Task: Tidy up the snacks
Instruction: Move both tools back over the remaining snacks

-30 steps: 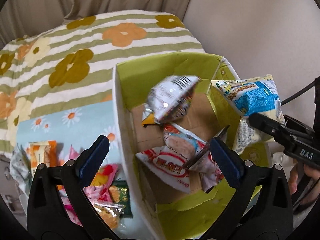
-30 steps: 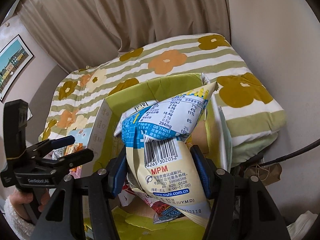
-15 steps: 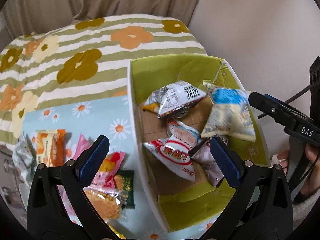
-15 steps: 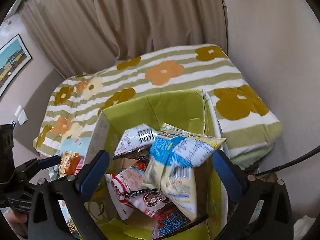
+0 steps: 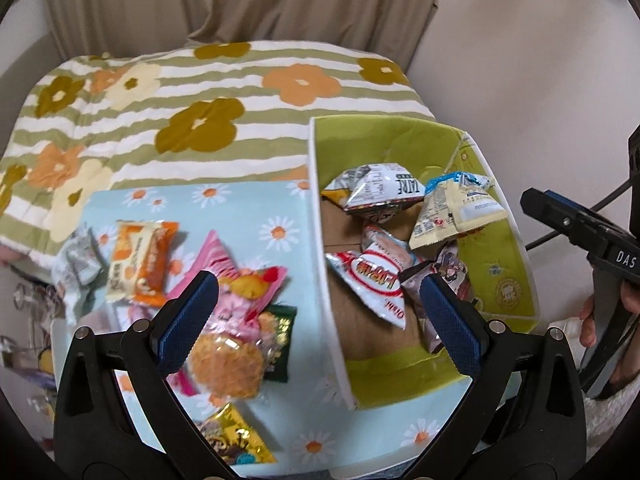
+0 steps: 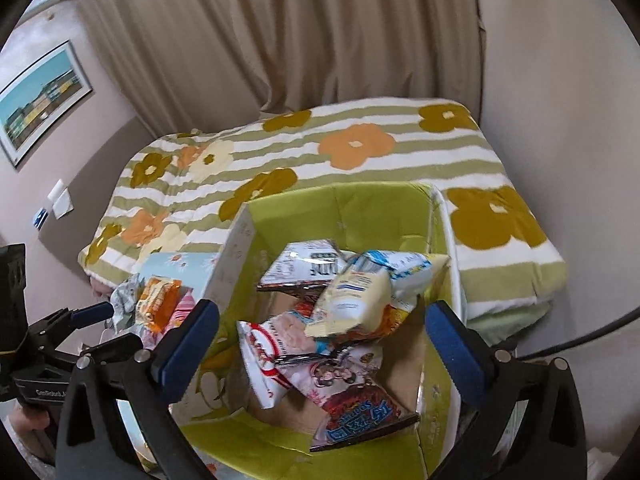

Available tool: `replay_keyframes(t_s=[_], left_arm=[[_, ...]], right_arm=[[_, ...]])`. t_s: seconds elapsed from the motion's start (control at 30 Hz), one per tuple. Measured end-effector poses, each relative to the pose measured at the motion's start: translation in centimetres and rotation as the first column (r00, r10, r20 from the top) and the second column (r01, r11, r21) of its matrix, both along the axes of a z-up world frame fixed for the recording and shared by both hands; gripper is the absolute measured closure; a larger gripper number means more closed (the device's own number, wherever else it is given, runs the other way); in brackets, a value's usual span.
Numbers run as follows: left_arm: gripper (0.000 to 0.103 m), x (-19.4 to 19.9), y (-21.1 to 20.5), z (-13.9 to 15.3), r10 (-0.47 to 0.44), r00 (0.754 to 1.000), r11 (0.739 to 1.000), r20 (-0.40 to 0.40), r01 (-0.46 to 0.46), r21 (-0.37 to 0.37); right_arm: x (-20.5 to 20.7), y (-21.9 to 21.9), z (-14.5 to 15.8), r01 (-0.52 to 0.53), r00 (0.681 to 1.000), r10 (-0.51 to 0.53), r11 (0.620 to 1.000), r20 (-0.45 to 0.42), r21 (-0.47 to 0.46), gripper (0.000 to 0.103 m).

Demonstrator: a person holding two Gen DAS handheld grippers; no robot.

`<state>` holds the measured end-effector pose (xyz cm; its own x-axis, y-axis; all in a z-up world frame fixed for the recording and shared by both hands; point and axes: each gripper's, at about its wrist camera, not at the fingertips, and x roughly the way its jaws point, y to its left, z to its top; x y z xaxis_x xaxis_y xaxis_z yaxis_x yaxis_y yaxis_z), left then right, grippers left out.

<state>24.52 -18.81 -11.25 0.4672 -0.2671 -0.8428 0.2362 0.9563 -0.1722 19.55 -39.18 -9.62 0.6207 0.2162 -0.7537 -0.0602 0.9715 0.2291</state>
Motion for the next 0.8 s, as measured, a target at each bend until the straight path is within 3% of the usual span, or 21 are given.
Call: replay_keyframes(t_s=[0.27,0.5,0.8], left_arm=[[0.003,-2.2,4.7,2.1,0.060,0.997,0.998,0.045,-0.061,0.027],[0.003,-3.6,12.1,2.7,0.104,0.992,0.994,0.066,-0.105,0.014],[0.003,-3.1,23.2,1.8,0.050,0.998,0.997,0.043,-0.052,0.049]], right_arm=[[-0.8,4.1,1.6,-0.081,0.996,0.081,0.997,0.044,0.002,0.000],[-2.2,10.7,2.3,-0.118,0.989,0.118,0.993,0.089,-0.009,0.000],[-3.2,20.9,0.2,-0.120,0.992,0.118,0.992,0.051,0.036,0.000]])
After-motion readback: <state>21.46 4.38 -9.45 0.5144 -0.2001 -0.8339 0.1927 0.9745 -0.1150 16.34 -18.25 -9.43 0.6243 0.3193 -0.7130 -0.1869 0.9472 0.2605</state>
